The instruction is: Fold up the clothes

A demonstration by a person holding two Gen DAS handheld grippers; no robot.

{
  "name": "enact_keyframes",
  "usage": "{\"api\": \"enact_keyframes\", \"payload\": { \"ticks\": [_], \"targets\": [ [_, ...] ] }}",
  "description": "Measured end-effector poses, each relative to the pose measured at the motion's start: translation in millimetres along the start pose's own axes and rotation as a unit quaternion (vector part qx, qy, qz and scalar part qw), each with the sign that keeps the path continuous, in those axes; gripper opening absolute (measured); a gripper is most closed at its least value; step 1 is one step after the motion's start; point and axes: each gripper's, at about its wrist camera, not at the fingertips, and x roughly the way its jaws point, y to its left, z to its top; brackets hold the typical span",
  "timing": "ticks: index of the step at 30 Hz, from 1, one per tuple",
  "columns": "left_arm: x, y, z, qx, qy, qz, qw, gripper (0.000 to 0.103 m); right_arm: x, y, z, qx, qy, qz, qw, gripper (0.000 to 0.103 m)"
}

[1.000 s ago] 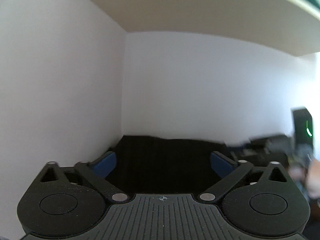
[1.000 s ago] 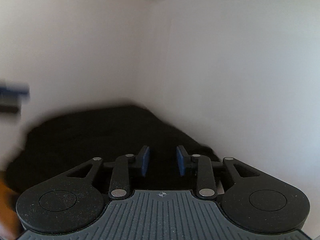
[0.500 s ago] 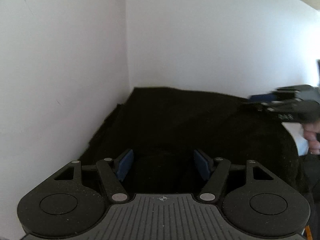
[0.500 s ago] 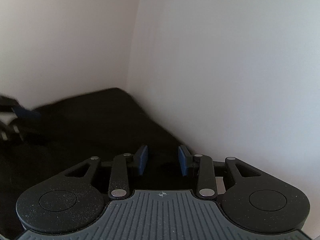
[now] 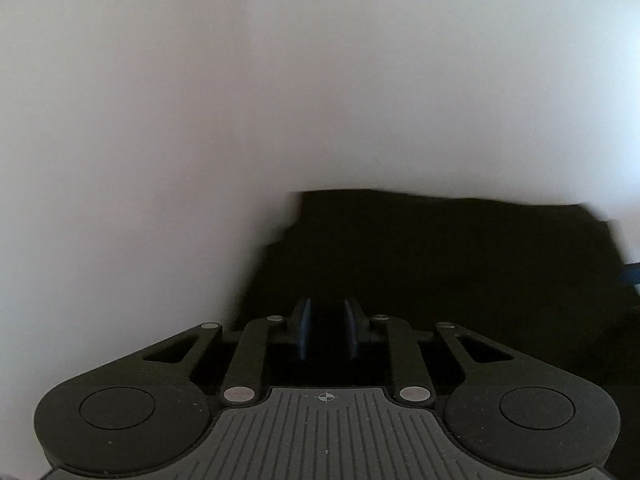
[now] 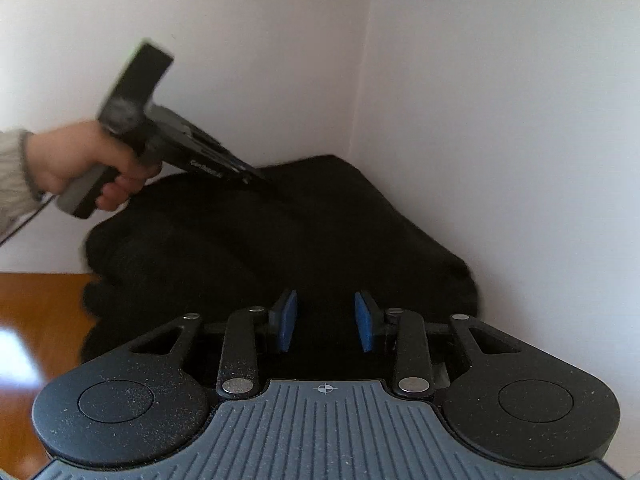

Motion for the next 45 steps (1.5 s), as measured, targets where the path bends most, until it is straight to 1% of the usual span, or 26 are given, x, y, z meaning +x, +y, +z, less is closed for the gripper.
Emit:
{"api": "enact_keyframes", "payload": {
  "ticks": [1, 2, 3, 5, 7, 8, 11, 14, 18, 21, 23, 25, 27, 29, 31, 33, 34, 35, 36, 38, 39, 41, 42, 43, 44, 45],
  "targets": [
    [-2.7, 5.6, -4.7, 0.004, 0.003, 0.003, 1.0000, 0.021, -5.6, 0.0, 4.6, -0.009, -0.001, -0.013, 1.000, 0.033],
    [-10.8, 8.1, -8.8, 0.001, -0.005, 0.005, 1.0000, 0.021, -13.9, 0.8, 9.5, -0.011, -0.017, -0.016, 1.000, 0.033],
    [-19.1, 10.3, -12.7, -0.002, -0.013, 0.005, 0.9999, 0.021, -17.3, 1.9, 14.6, -0.003, -0.036, -0.001, 0.999, 0.033],
    [-40.2, 6.9, -18.7, 0.002, -0.038, -0.013, 0.9992, 0.021, -10.4, 15.2, 26.2, 0.009, -0.066, 0.038, 0.997, 0.033],
    [-66.7, -1.0, -29.6, 0.000, -0.070, -0.032, 0.9971, 0.021, 5.3, 34.4, 35.8, 0.006, -0.076, 0.062, 0.995, 0.033],
    [-69.1, -4.0, -32.0, 0.008, -0.066, -0.053, 0.9964, 0.021, 15.1, 43.9, 39.4, 0.003, -0.073, 0.071, 0.995, 0.034],
    [-72.7, -6.9, -49.4, 0.003, -0.053, -0.057, 0.9969, 0.021, 38.1, 57.6, 33.9, 0.000, -0.017, 0.088, 0.996, 0.032],
    [-76.3, -9.7, -66.9, -0.002, -0.041, -0.062, 0.9972, 0.021, 18.6, 53.6, 19.3, -0.013, 0.005, 0.094, 0.995, 0.031],
    [-78.1, -7.8, -77.6, -0.010, -0.046, -0.058, 0.9972, 0.021, -10.8, 22.5, 20.9, -0.014, 0.010, 0.075, 0.997, 0.031],
    [-78.8, -5.1, -82.8, -0.015, -0.054, -0.053, 0.9970, 0.021, -6.2, 13.2, 33.7, -0.001, -0.008, 0.037, 0.999, 0.031],
    [-79.6, -3.4, -86.3, -0.019, -0.059, -0.050, 0.9968, 0.021, 15.6, 19.8, 34.3, 0.017, -0.018, 0.022, 0.999, 0.034],
    [-89.8, -3.8, -93.6, -0.027, -0.056, -0.054, 0.9966, 0.021, 26.5, 23.5, 31.2, 0.020, 0.012, 0.017, 1.000, 0.034],
    [-111.4, -5.8, -105.4, -0.034, -0.057, -0.055, 0.9963, 0.022, 26.6, 36.3, 32.0, -0.005, 0.035, -0.002, 0.999, 0.033],
    [-133.0, -7.7, -117.3, -0.041, -0.058, -0.056, 0.9959, 0.022, 11.9, 47.5, 38.0, -0.004, 0.025, -0.005, 1.000, 0.033],
    [-154.5, -9.7, -129.1, -0.049, -0.059, -0.058, 0.9954, 0.022, 5.5, 61.6, 47.4, 0.005, -0.003, 0.011, 1.000, 0.032],
    [-176.1, -11.7, -140.9, -0.056, -0.060, -0.059, 0.9949, 0.023, 10.5, 82.7, 60.3, 0.015, -0.032, 0.015, 0.999, 0.034],
    [-186.9, -12.7, -146.9, -0.060, -0.061, -0.059, 0.9946, 0.033, 19.1, 94.1, 64.5, 0.014, -0.035, 0.020, 0.999, 0.034],
    [-197.7, -13.6, -152.8, -0.064, -0.061, -0.060, 0.9943, 0.040, 30.8, 103.8, 66.2, 0.009, -0.020, 0.018, 1.000, 0.035],
    [-208.4, -14.6, -158.7, -0.067, -0.062, -0.060, 0.9940, 0.051, 43.1, 110.7, 64.2, 0.006, 0.005, 0.011, 1.000, 0.036],
    [-230.0, -16.6, -170.5, -0.075, -0.063, -0.062, 0.9933, 0.053, 56.1, 115.0, 53.2, 0.005, 0.048, 0.003, 0.999, 0.035],
    [-240.2, -17.6, -176.6, -0.078, -0.063, -0.062, 0.9930, 0.053, 50.1, 110.5, 48.7, 0.025, 0.054, 0.003, 0.998, 0.035],
    [-245.9, -20.5, -192.0, -0.082, -0.062, -0.066, 0.9925, 0.063, 20.6, 103.6, 47.2, 0.075, 0.057, -0.016, 0.995, 0.038],
    [-248.8, -21.9, -199.7, -0.084, -0.062, -0.067, 0.9922, 0.078, 1.2, 108.9, 47.0, 0.075, 0.050, -0.033, 0.995, 0.047],
    [-251.6, -23.4, -207.4, -0.086, -0.062, -0.069, 0.9920, 0.084, -17.4, 116.2, 42.8, 0.072, 0.039, -0.046, 0.996, 0.054],
    [-254.5, -24.8, -215.0, -0.088, -0.061, -0.071, 0.9917, 0.084, -38.2, 122.6, 32.4, 0.080, 0.029, -0.053, 0.995, 0.066],
    [-257.4, -26.2, -222.7, -0.090, -0.061, -0.073, 0.9914, 0.085, -55.1, 131.5, 23.2, 0.087, 0.020, -0.058, 0.994, 0.076]
  ]
}}
